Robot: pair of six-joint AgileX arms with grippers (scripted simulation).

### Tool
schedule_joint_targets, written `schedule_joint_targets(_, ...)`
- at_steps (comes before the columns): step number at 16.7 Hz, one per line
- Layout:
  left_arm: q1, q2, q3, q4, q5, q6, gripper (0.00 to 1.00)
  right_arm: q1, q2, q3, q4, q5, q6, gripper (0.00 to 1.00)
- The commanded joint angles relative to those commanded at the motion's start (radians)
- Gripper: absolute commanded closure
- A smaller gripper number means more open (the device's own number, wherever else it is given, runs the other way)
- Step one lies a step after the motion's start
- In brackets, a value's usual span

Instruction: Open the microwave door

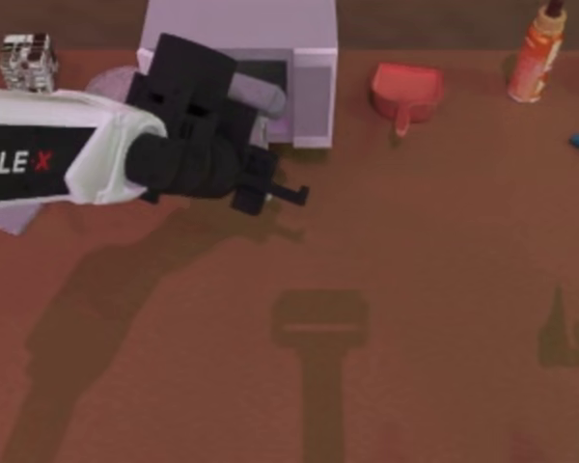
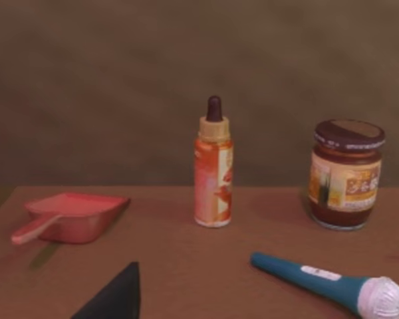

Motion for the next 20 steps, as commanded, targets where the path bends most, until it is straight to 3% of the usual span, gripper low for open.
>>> schedule_joint_targets(8,0.000,0.000,0.000,0.000,0.000,0.000,1.00,0.000,0.000,0.000,0.000,0.000,0.000,0.00)
schedule_joint_targets(20,0.019,-0.021,-0.027,0.004,0.042,0.049,1.00,0.000,0.000,0.000,0.000,0.000,0.000,0.00)
